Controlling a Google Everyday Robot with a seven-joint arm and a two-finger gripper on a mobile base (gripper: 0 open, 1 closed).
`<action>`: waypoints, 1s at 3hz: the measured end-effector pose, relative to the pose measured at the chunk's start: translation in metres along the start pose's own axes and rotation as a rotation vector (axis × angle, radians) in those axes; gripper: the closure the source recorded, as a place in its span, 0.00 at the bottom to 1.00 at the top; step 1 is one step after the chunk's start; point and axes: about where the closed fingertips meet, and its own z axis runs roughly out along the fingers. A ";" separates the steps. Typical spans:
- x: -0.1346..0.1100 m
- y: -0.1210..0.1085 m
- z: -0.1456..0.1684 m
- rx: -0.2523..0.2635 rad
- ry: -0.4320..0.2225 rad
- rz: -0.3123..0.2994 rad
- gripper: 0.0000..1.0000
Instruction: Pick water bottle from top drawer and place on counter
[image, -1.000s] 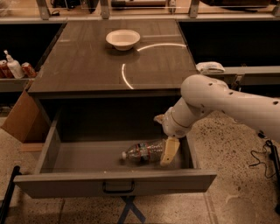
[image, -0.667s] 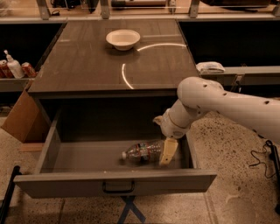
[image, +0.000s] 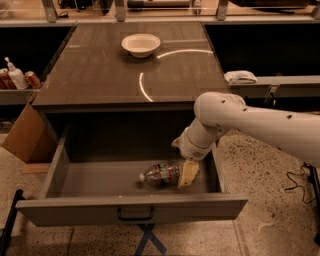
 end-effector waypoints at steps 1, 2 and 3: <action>-0.002 0.002 0.009 -0.009 0.023 -0.004 0.28; -0.004 0.005 0.014 -0.015 0.036 -0.007 0.51; -0.007 0.007 0.008 -0.006 0.021 -0.015 0.74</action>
Offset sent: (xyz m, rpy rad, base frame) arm -0.0070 0.0118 -0.0141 -0.0512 0.0102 0.0132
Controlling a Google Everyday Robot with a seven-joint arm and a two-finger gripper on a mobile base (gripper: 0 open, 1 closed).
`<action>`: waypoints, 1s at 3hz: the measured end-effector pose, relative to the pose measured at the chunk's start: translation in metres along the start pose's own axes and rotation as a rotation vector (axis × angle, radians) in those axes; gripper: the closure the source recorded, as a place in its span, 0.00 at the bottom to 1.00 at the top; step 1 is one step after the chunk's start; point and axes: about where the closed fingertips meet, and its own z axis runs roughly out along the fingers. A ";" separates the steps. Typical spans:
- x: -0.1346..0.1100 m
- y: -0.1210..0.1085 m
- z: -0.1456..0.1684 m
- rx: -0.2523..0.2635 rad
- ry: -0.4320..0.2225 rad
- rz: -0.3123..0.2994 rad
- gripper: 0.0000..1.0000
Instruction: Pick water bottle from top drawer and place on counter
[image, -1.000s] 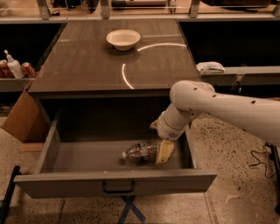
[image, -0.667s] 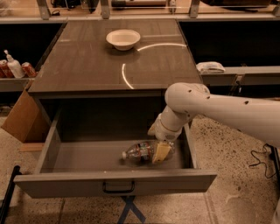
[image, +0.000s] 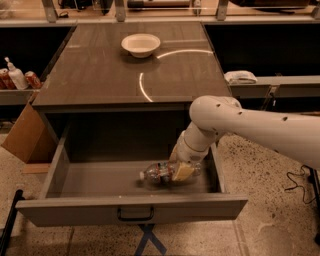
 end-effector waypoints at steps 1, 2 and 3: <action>-0.003 0.003 -0.027 0.047 -0.048 -0.018 0.98; -0.002 0.005 -0.089 0.124 -0.170 -0.047 1.00; -0.014 0.003 -0.160 0.176 -0.246 -0.075 1.00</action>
Offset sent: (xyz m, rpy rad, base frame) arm -0.0086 -0.0545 0.1273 0.2985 -0.1850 0.0224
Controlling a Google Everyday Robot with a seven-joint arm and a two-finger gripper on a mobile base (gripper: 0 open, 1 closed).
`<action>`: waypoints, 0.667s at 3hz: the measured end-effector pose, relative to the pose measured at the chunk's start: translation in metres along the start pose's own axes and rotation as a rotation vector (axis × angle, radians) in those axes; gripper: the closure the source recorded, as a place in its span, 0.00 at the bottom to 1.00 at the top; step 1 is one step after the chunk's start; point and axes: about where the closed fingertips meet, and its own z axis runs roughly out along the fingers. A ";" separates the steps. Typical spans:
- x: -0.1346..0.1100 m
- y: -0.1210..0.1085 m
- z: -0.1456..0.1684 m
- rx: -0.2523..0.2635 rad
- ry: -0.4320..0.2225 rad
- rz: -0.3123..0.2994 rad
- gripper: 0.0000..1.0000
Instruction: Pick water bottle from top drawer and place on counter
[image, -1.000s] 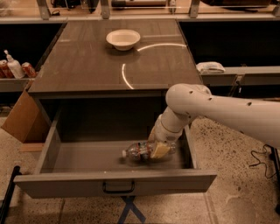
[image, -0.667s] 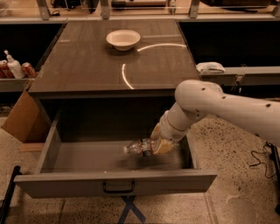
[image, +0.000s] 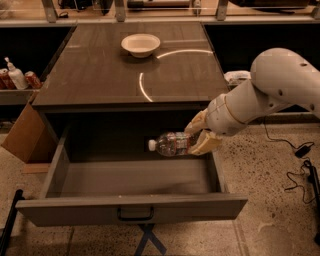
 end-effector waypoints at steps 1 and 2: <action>0.000 0.000 0.000 0.001 0.000 0.000 1.00; -0.006 -0.006 -0.008 0.022 -0.013 -0.013 1.00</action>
Offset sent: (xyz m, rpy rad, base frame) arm 0.0093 -0.0003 0.0264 0.0333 -0.0592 -0.0036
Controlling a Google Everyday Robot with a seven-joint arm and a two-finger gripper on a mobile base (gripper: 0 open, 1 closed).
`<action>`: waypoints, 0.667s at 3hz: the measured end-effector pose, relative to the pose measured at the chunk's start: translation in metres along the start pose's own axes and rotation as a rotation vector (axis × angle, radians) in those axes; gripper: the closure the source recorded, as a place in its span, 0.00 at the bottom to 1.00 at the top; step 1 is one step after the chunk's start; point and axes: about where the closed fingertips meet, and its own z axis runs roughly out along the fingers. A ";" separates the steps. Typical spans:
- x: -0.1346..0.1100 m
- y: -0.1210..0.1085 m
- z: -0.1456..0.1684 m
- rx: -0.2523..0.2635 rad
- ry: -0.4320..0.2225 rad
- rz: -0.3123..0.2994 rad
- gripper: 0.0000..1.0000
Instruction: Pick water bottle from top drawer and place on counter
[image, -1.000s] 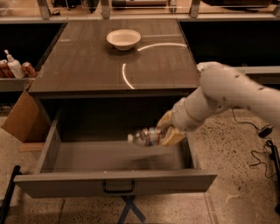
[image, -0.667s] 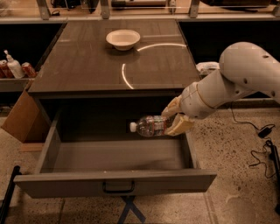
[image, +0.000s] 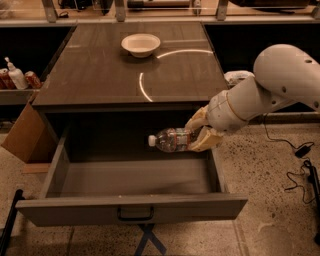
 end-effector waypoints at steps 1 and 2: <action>-0.014 -0.021 -0.027 0.049 0.014 -0.037 1.00; -0.047 -0.096 -0.068 0.126 0.050 -0.104 1.00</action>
Offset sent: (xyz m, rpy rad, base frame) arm 0.0697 -0.0120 0.1179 -0.0639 -0.1965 -0.0177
